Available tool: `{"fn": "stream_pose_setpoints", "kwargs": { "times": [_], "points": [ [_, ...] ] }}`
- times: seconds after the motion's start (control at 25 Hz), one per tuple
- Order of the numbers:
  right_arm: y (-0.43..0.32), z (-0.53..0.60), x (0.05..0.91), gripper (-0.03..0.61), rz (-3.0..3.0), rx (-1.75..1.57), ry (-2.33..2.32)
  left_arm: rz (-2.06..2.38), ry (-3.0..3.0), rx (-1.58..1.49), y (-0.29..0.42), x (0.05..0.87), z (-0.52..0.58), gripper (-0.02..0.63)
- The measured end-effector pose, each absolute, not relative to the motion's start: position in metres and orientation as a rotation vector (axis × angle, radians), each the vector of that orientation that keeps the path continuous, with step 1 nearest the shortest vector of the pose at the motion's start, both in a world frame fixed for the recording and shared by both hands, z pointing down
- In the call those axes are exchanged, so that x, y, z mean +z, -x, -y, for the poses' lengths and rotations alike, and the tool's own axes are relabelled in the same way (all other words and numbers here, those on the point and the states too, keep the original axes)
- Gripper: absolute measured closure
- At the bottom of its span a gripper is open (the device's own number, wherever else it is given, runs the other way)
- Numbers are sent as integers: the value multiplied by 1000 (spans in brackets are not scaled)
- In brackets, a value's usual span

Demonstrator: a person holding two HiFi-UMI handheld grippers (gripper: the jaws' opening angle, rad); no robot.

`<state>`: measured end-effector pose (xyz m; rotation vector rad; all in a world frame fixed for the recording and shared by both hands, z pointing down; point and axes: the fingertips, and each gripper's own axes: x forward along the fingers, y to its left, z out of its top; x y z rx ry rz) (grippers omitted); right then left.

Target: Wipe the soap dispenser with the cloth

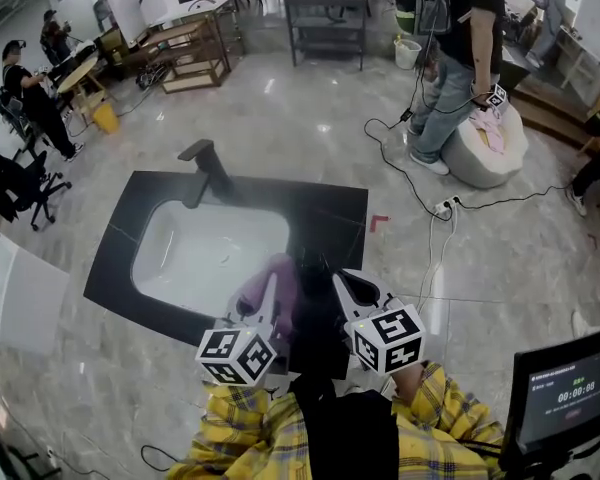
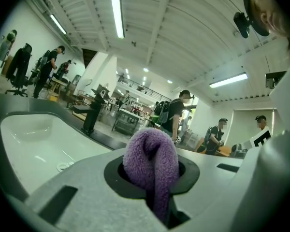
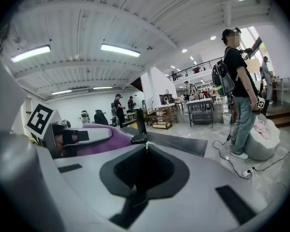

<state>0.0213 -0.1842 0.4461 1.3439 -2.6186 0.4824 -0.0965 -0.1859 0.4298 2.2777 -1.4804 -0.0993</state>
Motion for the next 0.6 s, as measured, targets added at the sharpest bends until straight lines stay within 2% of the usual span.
{"fn": "stream_pose_setpoints", "kwargs": {
  "times": [0.6],
  "points": [
    [4, 234, 456, 572, 2578, 471, -1372, 1346, -2295, -50, 93, 451, 239, 571]
  ]
}}
